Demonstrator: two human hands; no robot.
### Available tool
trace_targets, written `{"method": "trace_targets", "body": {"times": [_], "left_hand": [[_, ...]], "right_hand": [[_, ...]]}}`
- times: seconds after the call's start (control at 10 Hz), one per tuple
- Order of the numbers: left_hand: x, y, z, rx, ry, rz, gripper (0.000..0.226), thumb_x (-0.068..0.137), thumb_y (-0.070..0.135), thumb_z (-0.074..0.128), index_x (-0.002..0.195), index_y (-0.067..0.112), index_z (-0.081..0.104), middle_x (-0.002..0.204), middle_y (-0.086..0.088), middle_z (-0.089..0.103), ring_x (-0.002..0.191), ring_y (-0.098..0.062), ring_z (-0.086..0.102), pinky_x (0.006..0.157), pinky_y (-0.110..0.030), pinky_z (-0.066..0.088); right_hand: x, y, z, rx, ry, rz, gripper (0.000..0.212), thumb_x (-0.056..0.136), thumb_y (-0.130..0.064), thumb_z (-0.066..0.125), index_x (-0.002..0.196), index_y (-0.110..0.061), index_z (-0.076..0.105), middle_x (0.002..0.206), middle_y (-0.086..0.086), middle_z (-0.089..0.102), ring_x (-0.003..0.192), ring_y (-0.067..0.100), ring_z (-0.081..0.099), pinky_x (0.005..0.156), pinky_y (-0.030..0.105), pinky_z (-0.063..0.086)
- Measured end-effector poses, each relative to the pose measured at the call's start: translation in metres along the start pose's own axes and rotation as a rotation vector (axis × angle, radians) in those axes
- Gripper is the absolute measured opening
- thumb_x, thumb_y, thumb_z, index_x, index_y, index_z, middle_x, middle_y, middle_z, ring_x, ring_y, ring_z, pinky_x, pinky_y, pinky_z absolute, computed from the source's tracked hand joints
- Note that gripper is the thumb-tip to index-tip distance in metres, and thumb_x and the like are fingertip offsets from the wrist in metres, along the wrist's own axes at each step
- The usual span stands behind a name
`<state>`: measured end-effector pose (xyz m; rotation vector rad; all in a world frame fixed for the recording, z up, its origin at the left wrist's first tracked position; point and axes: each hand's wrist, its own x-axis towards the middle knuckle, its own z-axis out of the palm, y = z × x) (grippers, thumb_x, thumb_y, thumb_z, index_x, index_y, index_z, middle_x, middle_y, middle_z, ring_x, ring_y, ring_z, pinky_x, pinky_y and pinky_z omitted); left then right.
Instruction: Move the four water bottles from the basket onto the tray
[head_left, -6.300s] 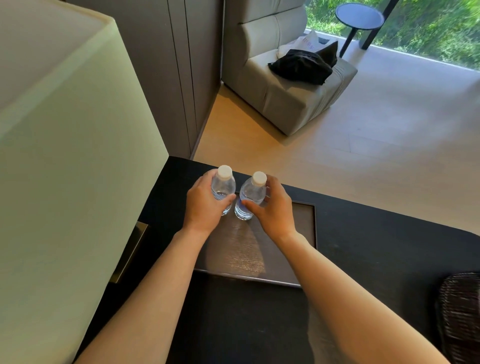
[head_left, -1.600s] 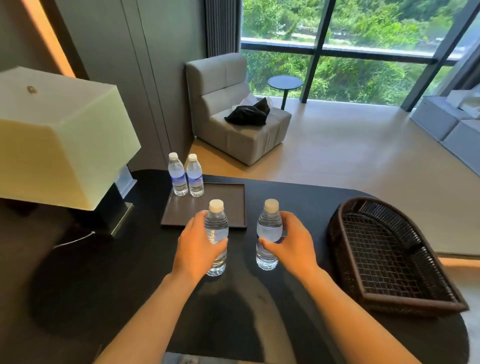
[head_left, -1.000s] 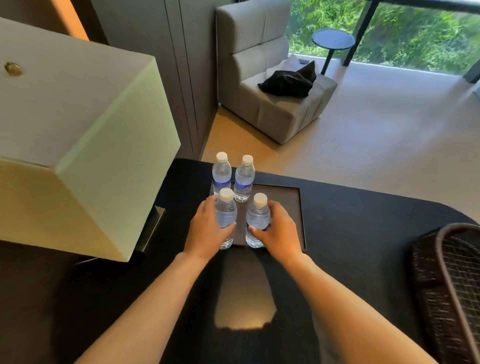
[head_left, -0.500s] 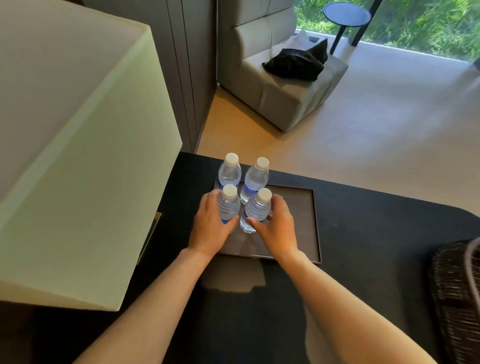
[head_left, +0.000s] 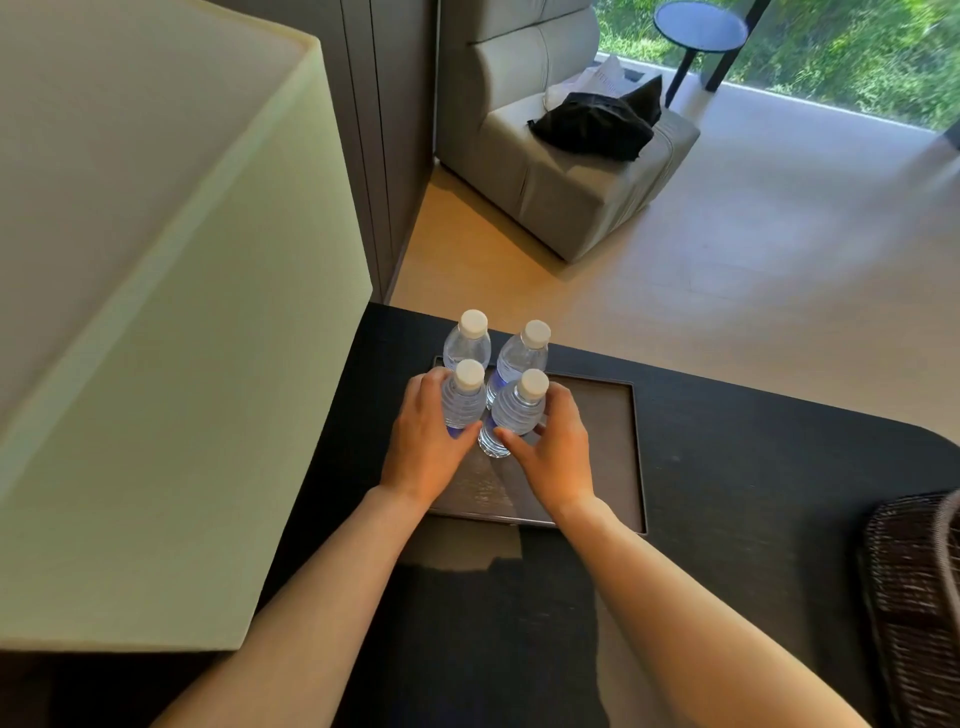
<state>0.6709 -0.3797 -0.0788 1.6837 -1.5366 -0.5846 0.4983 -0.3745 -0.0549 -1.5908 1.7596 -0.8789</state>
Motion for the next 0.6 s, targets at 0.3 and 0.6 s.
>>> {"method": "trace_targets", "body": {"times": [0.3, 0.6], "left_hand": [[-0.007, 0.0, 0.0, -0.042, -0.004, 0.028, 0.08, 0.073, 0.037, 0.089, 0.137, 0.033, 0.041, 0.131, 0.007, 0.047, 0.115, -0.001, 0.047, 0.082, -0.011, 0.037], [-0.062, 0.007, -0.029, -0.001, 0.06, -0.159, 0.091, 0.076, 0.036, 0.088, 0.149, 0.025, 0.034, 0.141, -0.007, 0.049, 0.127, -0.019, 0.052, 0.089, -0.03, 0.051]], "right_hand": [[-0.004, 0.005, 0.004, 0.034, 0.016, 0.027, 0.081, 0.075, -0.035, 0.092, 0.139, -0.03, 0.043, 0.139, -0.003, 0.056, 0.123, 0.009, 0.057, 0.103, 0.033, 0.053], [-0.066, 0.025, -0.017, -0.042, 0.02, 0.126, 0.086, 0.079, -0.036, 0.089, 0.149, -0.021, 0.04, 0.142, -0.006, 0.051, 0.128, 0.008, 0.051, 0.105, 0.029, 0.047]]}}
